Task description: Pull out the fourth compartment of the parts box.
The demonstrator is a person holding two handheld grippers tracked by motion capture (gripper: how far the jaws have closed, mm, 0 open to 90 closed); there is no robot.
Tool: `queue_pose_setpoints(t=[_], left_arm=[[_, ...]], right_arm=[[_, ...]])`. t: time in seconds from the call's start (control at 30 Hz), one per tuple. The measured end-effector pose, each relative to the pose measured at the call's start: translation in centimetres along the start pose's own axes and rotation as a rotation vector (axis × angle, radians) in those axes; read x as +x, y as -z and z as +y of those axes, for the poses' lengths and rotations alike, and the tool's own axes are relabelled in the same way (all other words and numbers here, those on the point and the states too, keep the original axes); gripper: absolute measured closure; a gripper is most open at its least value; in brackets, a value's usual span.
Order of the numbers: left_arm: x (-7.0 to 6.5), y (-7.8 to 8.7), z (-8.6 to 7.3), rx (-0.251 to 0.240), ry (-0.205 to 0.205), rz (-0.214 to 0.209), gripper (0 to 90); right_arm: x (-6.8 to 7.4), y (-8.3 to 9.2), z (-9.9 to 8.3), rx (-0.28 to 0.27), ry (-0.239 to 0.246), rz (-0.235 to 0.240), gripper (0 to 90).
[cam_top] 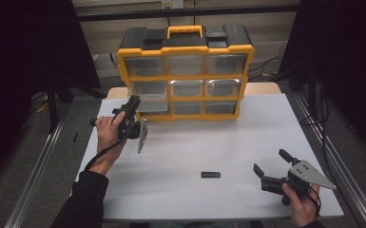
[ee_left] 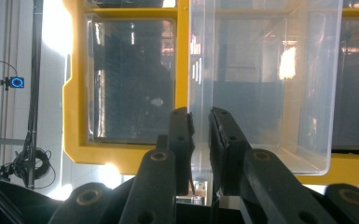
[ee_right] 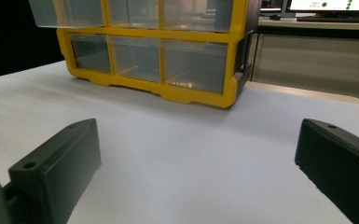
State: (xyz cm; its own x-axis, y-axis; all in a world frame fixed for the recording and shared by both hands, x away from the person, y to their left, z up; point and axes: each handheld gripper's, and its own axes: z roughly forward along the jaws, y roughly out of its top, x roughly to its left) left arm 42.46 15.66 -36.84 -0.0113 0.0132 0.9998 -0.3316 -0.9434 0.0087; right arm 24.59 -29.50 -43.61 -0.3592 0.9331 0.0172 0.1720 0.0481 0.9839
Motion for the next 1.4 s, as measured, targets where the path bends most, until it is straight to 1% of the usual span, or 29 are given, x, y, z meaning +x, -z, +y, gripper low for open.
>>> queue_pose_setpoints(t=[0.1,0.27,0.37,0.4,0.47,0.53,0.57,0.6,0.63,0.7,0.93,1.03,1.17,1.2,1.3,1.37,1.4], left_arm=[[0.0,0.1,0.0,0.0,0.003,0.001,79.8],[0.2,0.3,0.1,0.002,-0.011,-0.004,79.9],[0.1,0.5,0.0,-0.007,-0.003,-0.002,79.8],[0.1,0.5,0.1,-0.003,-0.013,-0.003,79.8],[0.0,0.6,0.0,-0.001,-0.017,-0.001,79.8],[0.0,0.7,0.0,-0.003,-0.005,0.0,79.7],[-0.1,0.7,0.1,-0.003,-0.005,0.002,79.7],[-0.1,0.8,0.2,-0.003,-0.018,0.004,79.7],[-0.2,0.9,0.2,-0.004,-0.013,0.004,79.7],[-0.1,1.0,0.1,-0.004,-0.019,0.002,79.7],[-0.3,1.2,0.0,-0.01,-0.02,0.003,79.6],[-0.2,1.3,-0.1,-0.018,-0.011,-0.003,79.6],[-0.3,1.3,-0.1,-0.016,-0.01,-0.001,79.5],[-0.3,1.3,-0.1,-0.027,-0.011,0.004,79.5],[-0.3,1.3,0.0,-0.019,-0.008,0.0,79.4],[-0.3,1.3,0.0,-0.014,-0.019,0.0,79.4],[-0.3,1.3,0.0,-0.015,-0.017,0.001,79.4]], right_arm=[[0.0,0.0,0.0,0.001,0.0,-0.004,0.0],[-0.1,0.0,0.0,-0.002,0.0,-0.005,0.0],[0.0,0.0,0.0,-0.002,0.0,-0.004,0.0],[0.0,0.0,0.0,0.001,-0.001,-0.002,0.0],[0.0,0.0,0.0,0.001,-0.001,-0.004,0.0],[0.0,0.0,0.0,0.001,-0.002,-0.001,0.0],[0.0,0.0,0.0,0.001,-0.002,-0.001,0.0],[0.0,0.0,0.0,0.0,-0.002,-0.001,0.0],[0.0,0.0,0.0,0.003,0.0,-0.002,0.0],[0.0,0.0,0.0,0.002,-0.003,-0.003,0.0],[0.0,0.0,0.0,0.003,-0.001,-0.002,0.0],[0.0,0.0,0.0,0.001,-0.001,-0.001,0.0],[0.0,0.0,0.0,0.003,-0.001,-0.003,0.0],[0.0,0.0,0.0,0.003,-0.001,-0.003,0.0],[0.0,0.0,0.0,0.004,-0.002,-0.003,0.0],[0.0,0.0,0.0,0.004,-0.001,-0.003,0.0],[0.0,0.0,0.0,0.004,-0.001,-0.002,0.0]])
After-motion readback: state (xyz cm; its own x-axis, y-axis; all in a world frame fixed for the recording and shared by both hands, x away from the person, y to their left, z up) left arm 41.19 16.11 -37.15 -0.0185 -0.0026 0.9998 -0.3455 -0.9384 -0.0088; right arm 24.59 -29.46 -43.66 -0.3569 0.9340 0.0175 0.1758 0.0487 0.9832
